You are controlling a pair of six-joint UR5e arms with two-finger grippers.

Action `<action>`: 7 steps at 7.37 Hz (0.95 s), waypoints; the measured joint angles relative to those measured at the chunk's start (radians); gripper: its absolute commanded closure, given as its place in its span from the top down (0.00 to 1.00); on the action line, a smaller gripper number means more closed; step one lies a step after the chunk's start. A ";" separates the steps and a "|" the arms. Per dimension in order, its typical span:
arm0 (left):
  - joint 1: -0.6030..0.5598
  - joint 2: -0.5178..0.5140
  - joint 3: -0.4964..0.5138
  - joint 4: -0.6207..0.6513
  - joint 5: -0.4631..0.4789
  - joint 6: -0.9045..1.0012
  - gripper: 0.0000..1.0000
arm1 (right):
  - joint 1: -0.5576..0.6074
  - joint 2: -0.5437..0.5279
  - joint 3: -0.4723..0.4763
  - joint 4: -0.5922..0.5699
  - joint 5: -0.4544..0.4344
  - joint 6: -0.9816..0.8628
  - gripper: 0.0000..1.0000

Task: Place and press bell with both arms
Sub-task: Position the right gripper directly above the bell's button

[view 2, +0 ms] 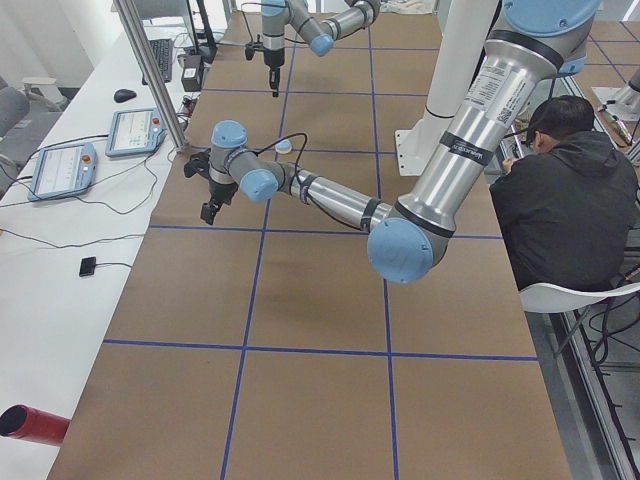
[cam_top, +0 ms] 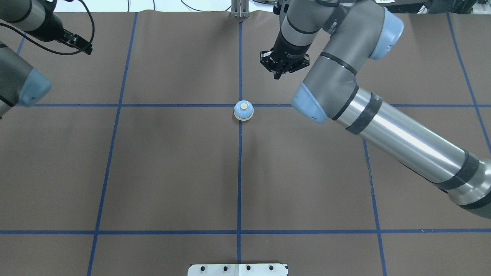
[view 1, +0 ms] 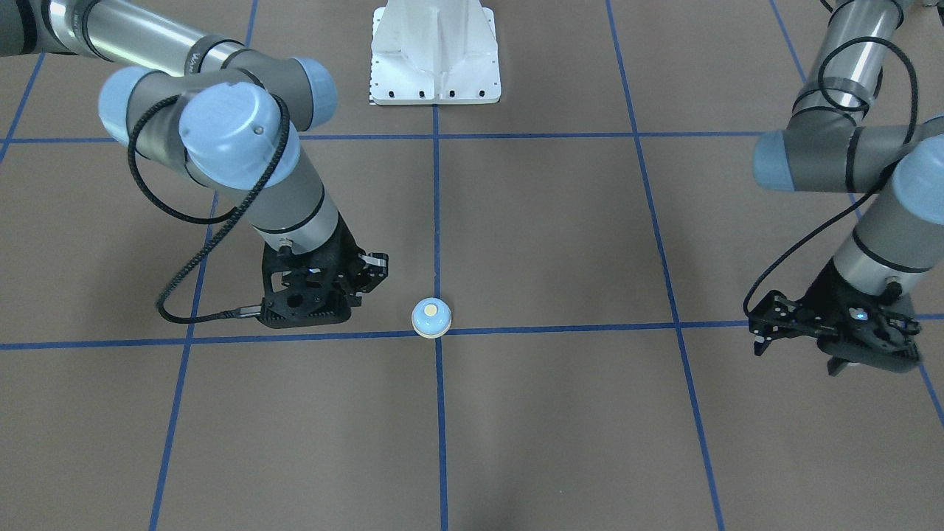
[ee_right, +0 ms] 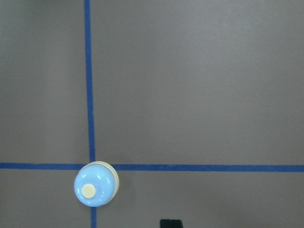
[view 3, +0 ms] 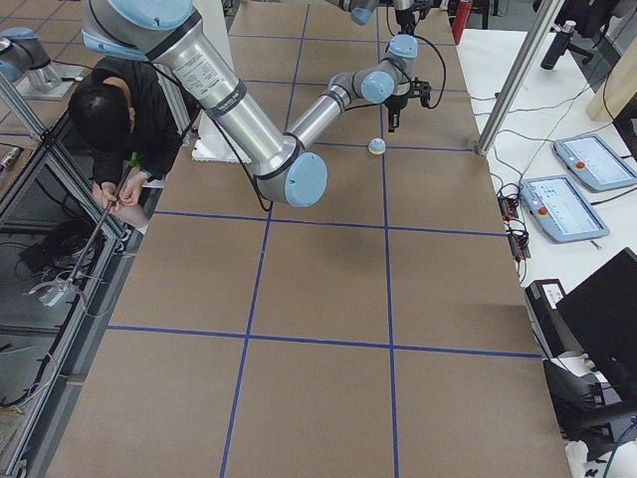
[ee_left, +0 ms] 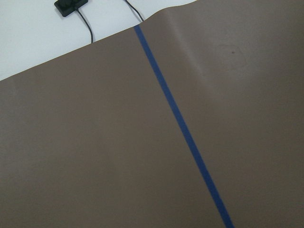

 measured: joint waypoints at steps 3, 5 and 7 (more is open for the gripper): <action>-0.084 0.088 -0.047 0.084 -0.019 0.189 1.00 | -0.082 0.100 -0.161 0.080 -0.097 0.034 0.00; -0.096 0.111 -0.050 0.087 -0.019 0.213 1.00 | -0.119 0.130 -0.226 0.086 -0.131 0.037 0.00; -0.097 0.119 -0.050 0.087 -0.018 0.216 1.00 | -0.138 0.141 -0.254 0.087 -0.146 0.037 0.00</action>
